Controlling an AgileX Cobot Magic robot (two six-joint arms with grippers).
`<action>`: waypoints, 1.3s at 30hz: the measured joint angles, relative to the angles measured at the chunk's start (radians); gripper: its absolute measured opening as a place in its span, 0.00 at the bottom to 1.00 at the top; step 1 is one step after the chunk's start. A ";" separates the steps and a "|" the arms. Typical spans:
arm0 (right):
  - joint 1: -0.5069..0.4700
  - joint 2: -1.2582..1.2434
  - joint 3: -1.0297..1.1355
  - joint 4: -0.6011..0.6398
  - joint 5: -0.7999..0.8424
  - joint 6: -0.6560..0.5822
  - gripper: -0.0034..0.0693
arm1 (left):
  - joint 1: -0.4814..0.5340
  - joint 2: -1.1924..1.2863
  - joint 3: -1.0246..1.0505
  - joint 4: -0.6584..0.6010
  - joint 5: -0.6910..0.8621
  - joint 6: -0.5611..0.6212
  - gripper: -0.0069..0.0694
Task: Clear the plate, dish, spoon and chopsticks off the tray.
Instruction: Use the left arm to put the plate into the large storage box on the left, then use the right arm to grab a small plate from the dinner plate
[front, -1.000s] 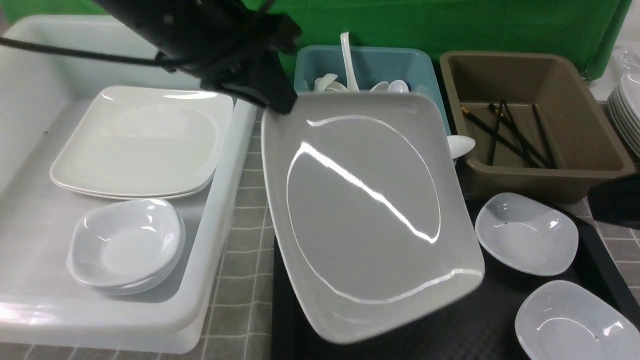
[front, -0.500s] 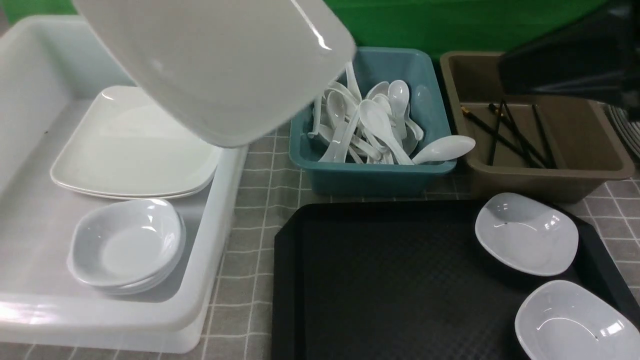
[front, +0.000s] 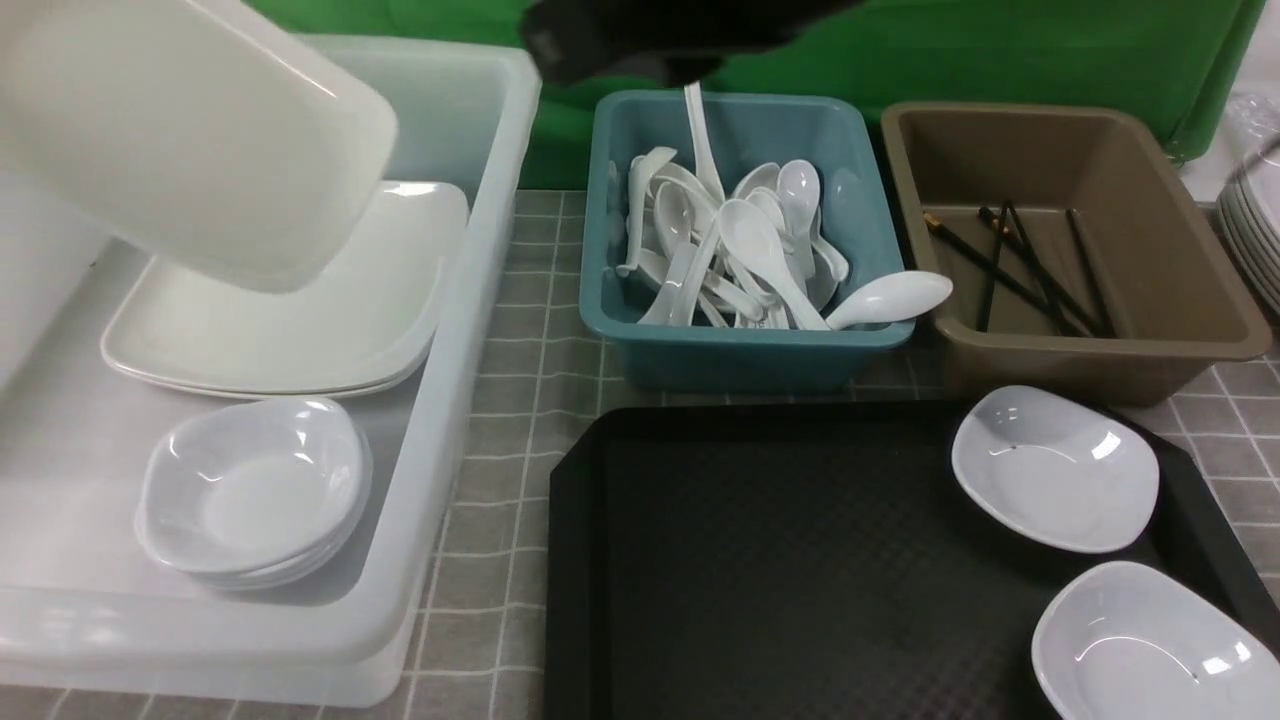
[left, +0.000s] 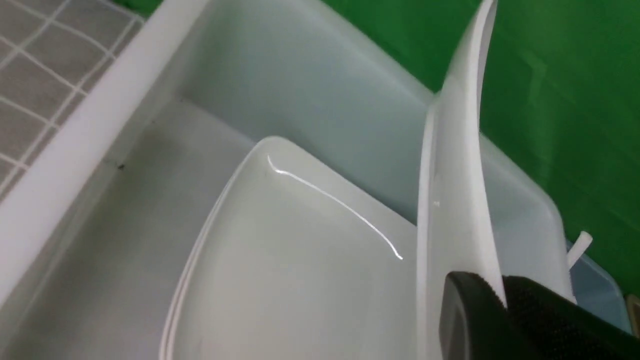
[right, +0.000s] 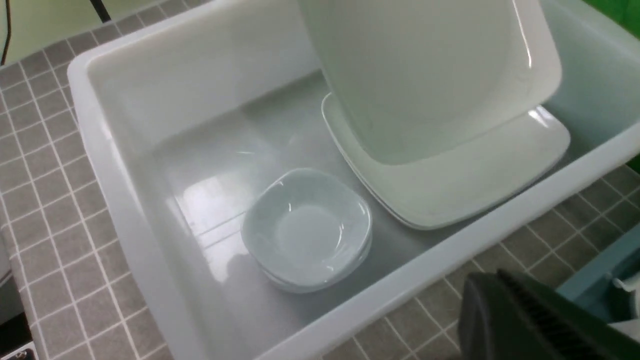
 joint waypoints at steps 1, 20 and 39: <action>0.005 0.019 -0.013 0.000 0.000 0.000 0.08 | -0.016 0.023 0.005 -0.004 -0.012 0.004 0.14; 0.007 0.051 -0.037 -0.001 -0.032 0.000 0.08 | -0.085 0.203 0.010 0.120 -0.125 0.006 0.16; -0.135 -0.024 -0.040 -0.051 0.219 0.055 0.08 | -0.096 0.140 0.005 0.368 -0.111 -0.121 0.66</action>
